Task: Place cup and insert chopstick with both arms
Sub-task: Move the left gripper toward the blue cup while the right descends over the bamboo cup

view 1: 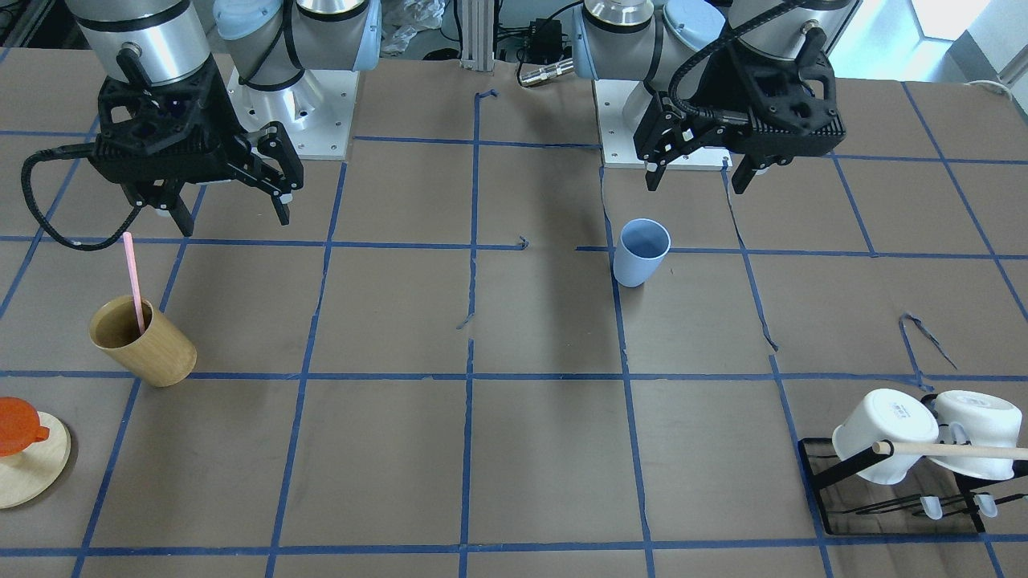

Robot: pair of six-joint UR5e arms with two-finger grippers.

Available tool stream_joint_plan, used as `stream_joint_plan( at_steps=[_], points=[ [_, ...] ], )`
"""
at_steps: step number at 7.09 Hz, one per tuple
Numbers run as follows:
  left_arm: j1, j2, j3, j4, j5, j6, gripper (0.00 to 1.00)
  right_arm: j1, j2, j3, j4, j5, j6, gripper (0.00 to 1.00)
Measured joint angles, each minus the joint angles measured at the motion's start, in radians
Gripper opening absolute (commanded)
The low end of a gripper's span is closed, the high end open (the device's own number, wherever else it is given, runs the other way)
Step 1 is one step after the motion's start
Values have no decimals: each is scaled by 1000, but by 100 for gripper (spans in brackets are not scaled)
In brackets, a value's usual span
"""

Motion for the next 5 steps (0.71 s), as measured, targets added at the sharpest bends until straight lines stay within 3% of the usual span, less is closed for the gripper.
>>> stream_joint_plan(
  at_steps=[5],
  points=[
    [-1, 4, 0, 0, 0, 0, 100, -14, 49, -100, 160, -16, 28, 99]
  ],
)
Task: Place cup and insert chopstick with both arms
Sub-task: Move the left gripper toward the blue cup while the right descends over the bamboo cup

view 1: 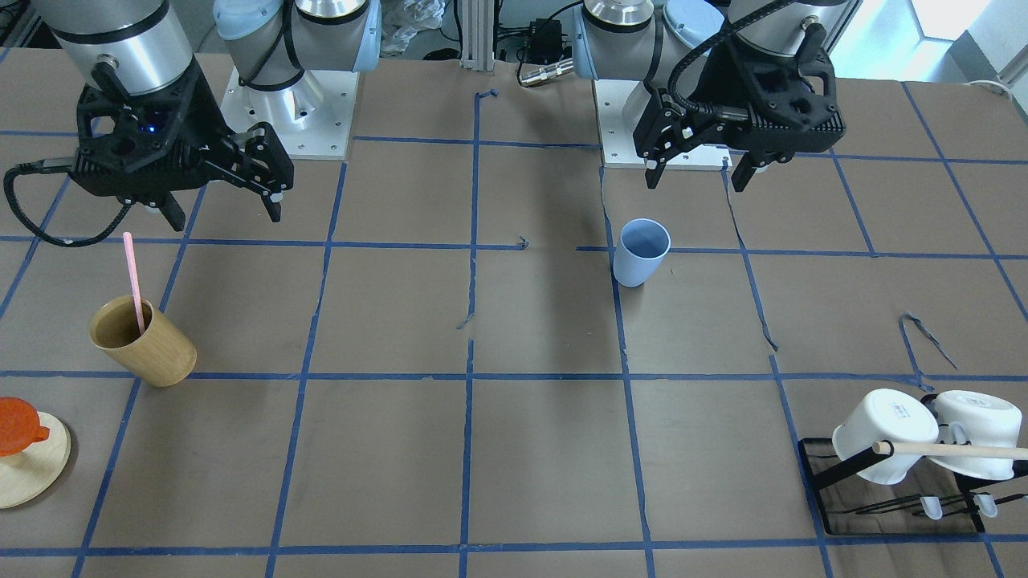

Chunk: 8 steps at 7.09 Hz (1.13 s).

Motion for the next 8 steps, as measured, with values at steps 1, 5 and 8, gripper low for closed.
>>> stream_joint_plan(
  at_steps=[1, 5, 8],
  points=[
    [0, 0, 0, 0, -1, 0, 100, -4, -1, 3, 22, -24, 2, 98],
    [0, 1, 0, 0, -1, 0, 100, -73, -14, 22, 8, -49, 7, 96],
    [-1, 2, -9, 3, -1, 0, 100, -177, -67, 137, -37, -48, 8, 96]
  ],
)
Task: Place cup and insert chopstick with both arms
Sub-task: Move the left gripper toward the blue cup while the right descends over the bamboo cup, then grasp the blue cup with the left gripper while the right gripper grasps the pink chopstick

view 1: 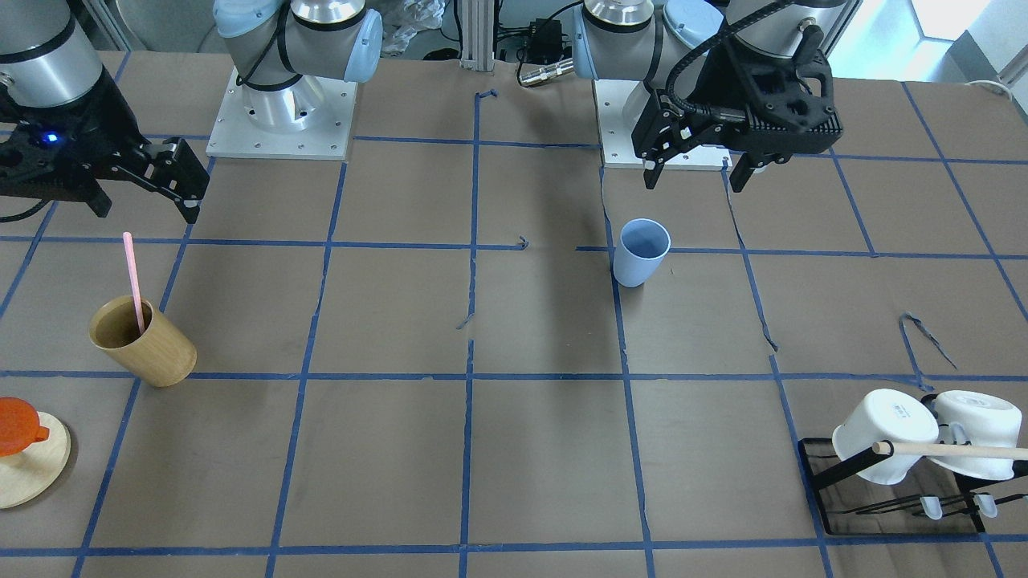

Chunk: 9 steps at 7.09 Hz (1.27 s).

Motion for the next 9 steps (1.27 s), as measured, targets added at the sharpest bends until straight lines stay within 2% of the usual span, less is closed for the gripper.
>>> stream_joint_plan(
  at_steps=[1, 2, 3, 5, 7, 8, 9],
  points=[
    [0, 1, -12, 3, 0, 0, 100, -27, -18, 53, -37, 0, -2, 96],
    [0, 2, -33, 3, 0, 1, 100, -66, -31, 102, -70, 0, -11, 92],
    [1, -1, -86, 8, 0, 1, 100, -114, -41, 162, -122, 1, -43, 94],
    [2, -14, -270, 91, 1, -19, 100, -160, -65, 295, -292, -1, -123, 94],
    [1, -19, -452, 185, 1, -26, 100, -189, -74, 366, -375, 0, -159, 90],
    [1, -24, -526, 260, 2, -24, 85, -224, -75, 389, -383, 6, -177, 77],
    [1, -35, -582, 329, 3, -21, 49, -253, -76, 409, -388, 17, -186, 76]
  ],
)
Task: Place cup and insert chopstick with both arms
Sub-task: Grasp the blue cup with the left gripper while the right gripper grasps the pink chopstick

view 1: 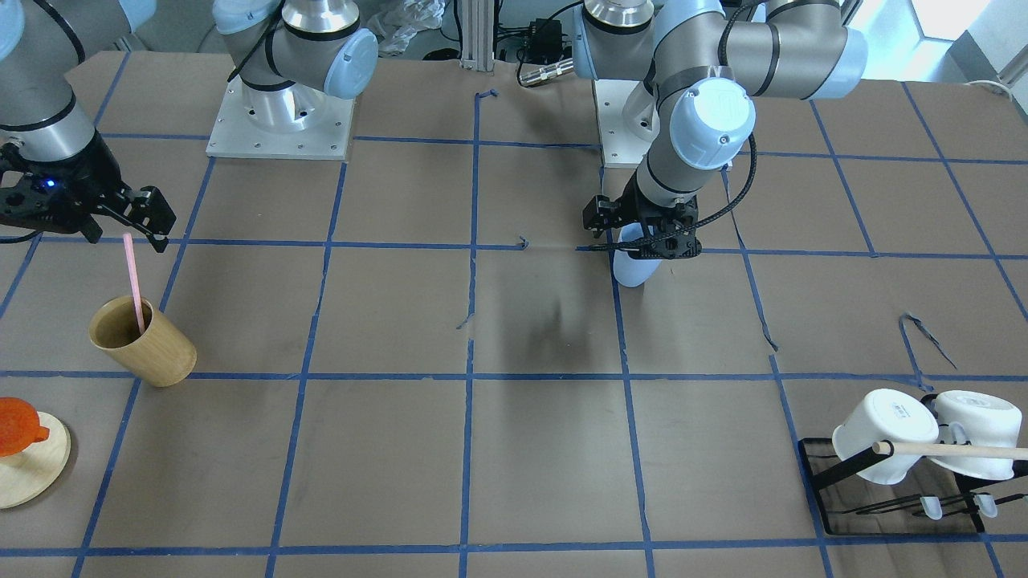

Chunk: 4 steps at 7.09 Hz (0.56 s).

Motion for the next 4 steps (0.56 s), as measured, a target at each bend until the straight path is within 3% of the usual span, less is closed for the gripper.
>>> stream_joint_plan(
  at_steps=[1, 4],
  points=[
    [0, -14, -35, 53, 0, 3, 0, -13, -1, 9, -4, 15, -3, 76],
    [-1, -33, -54, 100, 0, 9, 0, -20, 0, 14, -24, 80, -5, 74]
  ],
)
